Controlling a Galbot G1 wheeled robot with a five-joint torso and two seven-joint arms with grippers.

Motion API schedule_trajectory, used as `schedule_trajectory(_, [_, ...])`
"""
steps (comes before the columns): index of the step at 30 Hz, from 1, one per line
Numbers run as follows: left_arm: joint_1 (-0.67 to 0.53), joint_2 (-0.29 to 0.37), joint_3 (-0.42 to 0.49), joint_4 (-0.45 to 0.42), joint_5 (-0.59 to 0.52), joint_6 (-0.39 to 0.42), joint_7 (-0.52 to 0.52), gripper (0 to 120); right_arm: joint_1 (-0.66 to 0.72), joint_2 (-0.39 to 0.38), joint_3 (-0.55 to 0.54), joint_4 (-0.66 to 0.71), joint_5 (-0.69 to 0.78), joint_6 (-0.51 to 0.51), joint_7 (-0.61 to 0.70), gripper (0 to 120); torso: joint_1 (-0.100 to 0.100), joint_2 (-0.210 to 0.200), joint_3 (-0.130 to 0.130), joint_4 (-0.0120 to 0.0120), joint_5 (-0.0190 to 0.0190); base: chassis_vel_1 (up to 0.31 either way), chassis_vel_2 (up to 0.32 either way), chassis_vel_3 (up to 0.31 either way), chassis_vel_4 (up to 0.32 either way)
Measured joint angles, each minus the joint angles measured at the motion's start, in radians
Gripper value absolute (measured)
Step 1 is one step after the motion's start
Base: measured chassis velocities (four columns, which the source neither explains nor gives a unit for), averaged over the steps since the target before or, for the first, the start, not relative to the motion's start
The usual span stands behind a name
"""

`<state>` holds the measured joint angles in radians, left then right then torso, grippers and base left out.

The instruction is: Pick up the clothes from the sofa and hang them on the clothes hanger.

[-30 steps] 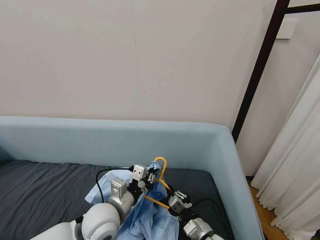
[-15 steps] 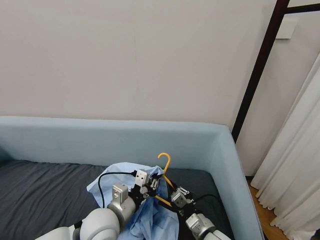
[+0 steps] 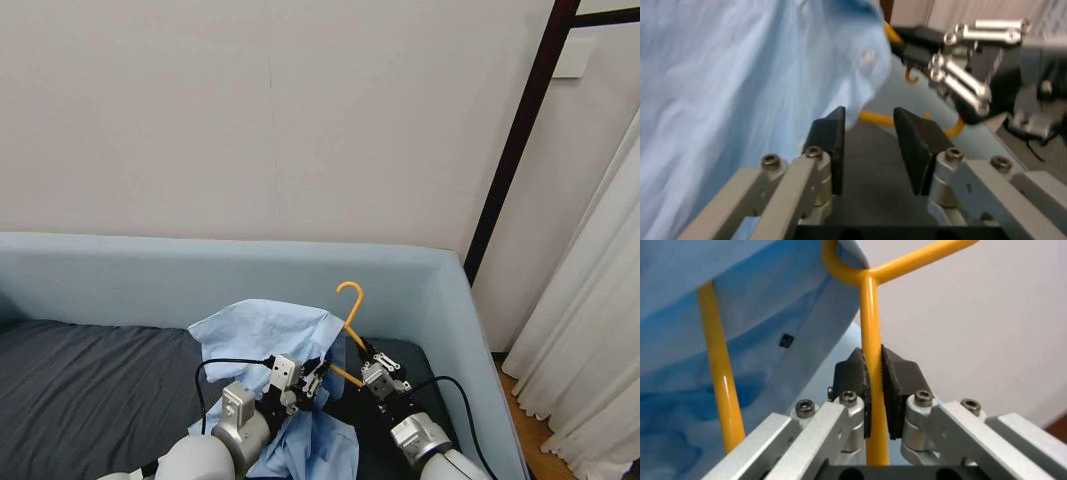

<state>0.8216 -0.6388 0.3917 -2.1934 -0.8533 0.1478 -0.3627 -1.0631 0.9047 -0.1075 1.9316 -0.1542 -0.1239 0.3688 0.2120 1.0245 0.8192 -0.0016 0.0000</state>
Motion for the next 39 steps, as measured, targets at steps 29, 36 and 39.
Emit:
schedule_trajectory(29, [-0.069, 0.353, -0.388, 0.294, -0.207, -0.309, 0.958, 100, 0.057, 0.027, -0.046, -0.116, -0.227, 0.149, -0.006, 5, 0.000, 0.000, 0.000, -0.0005, 0.0001, 0.000, 0.000, 0.000, 0.000])
schedule_trajectory(36, [-0.265, 0.367, -0.241, 0.420, -0.220, -0.265, 1.139, 100, 0.021, 0.019, 0.003, -0.103, -0.254, 0.170, -0.007, 5, 0.000, 0.000, 0.000, 0.0005, 0.0000, 0.000, 0.000, 0.000, 0.000])
schedule_trajectory(39, [-0.465, 0.321, -0.035, 0.487, -0.216, -0.254, 1.157, 100, 0.004, 0.020, 0.024, -0.093, -0.268, 0.177, -0.010, 5, 0.000, 0.000, 0.000, 0.0004, -0.0014, 0.000, 0.000, 0.000, 0.000])
